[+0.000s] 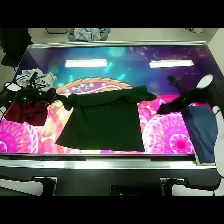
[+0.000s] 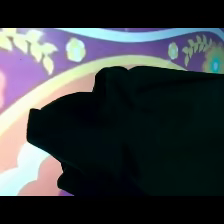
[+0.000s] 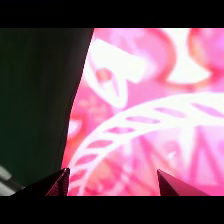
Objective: Fold the shirts.
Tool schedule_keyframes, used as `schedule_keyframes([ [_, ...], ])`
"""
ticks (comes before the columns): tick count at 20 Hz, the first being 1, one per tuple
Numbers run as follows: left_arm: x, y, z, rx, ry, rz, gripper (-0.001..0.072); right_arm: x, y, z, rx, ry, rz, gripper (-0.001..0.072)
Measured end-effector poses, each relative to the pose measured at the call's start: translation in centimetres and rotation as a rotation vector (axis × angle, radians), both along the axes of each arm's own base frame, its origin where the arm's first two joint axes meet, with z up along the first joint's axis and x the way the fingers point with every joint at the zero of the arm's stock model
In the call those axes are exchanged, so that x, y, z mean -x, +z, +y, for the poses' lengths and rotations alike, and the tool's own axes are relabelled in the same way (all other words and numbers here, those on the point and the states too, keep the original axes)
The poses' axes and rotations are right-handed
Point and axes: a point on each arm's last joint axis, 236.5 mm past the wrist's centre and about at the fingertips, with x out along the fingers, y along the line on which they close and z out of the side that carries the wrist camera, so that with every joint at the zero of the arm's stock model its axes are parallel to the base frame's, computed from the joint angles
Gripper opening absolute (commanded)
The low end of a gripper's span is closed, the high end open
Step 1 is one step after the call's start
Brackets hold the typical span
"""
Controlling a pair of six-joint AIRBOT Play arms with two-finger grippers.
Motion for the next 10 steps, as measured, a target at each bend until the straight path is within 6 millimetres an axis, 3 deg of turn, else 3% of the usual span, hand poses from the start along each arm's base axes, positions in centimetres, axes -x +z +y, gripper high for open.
schedule_keyframes([
  [2, 0.4, 0.0, -0.2, 0.005, -0.015, 0.010, 0.0034, 3.9, -2.8, 2.4, -0.047, 0.015, 0.110, 0.0636],
  [4, 0.6, 0.0, -0.3, 0.009, -0.024, 0.017, 0.0034, 6.4, -5.3, 4.2, -0.069, 0.000, 0.172, 0.0609],
  [6, 0.8, 0.1, -0.4, 0.011, -0.029, 0.018, 0.0034, 7.5, -6.9, 5.6, -0.099, -0.052, 0.199, 0.0610],
  [9, 0.8, 0.2, -0.4, 0.011, -0.031, 0.017, 0.0034, 7.9, -7.4, 8.2, -0.167, -0.109, 0.222, 0.0600],
  [10, 0.8, 0.3, -0.4, 0.011, -0.031, 0.016, 0.0034, 7.9, -7.6, 9.0, -0.170, -0.116, 0.219, 0.0530],
])
